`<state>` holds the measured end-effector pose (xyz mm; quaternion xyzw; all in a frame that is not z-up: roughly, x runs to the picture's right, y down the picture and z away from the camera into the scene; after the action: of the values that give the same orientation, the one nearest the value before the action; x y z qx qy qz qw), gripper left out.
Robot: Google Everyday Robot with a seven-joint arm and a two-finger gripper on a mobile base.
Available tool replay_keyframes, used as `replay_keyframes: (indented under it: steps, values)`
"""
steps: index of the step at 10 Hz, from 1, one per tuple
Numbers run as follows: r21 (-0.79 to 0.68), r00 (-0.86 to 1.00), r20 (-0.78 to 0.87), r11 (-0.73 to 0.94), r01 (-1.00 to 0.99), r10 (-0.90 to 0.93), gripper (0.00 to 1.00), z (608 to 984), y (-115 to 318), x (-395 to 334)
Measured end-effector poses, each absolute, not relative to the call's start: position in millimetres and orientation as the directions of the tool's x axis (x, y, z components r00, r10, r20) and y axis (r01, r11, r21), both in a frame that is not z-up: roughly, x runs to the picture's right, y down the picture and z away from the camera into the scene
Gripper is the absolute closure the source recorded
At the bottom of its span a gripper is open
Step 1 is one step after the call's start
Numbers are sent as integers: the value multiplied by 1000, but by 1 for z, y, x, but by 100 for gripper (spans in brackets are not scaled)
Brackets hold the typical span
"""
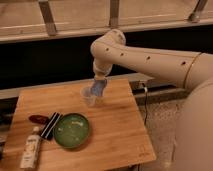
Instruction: Place the white sponge in the ceramic cup
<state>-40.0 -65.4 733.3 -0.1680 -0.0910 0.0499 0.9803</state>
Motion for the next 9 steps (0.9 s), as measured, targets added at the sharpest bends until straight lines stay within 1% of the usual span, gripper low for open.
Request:
replay_keyframes:
  steps: [4, 9]
  values:
    - [-341, 973, 212, 940, -12, 90, 100, 750, -69, -77]
    - [-327, 966, 252, 945, 23, 63, 100, 756, -80, -98]
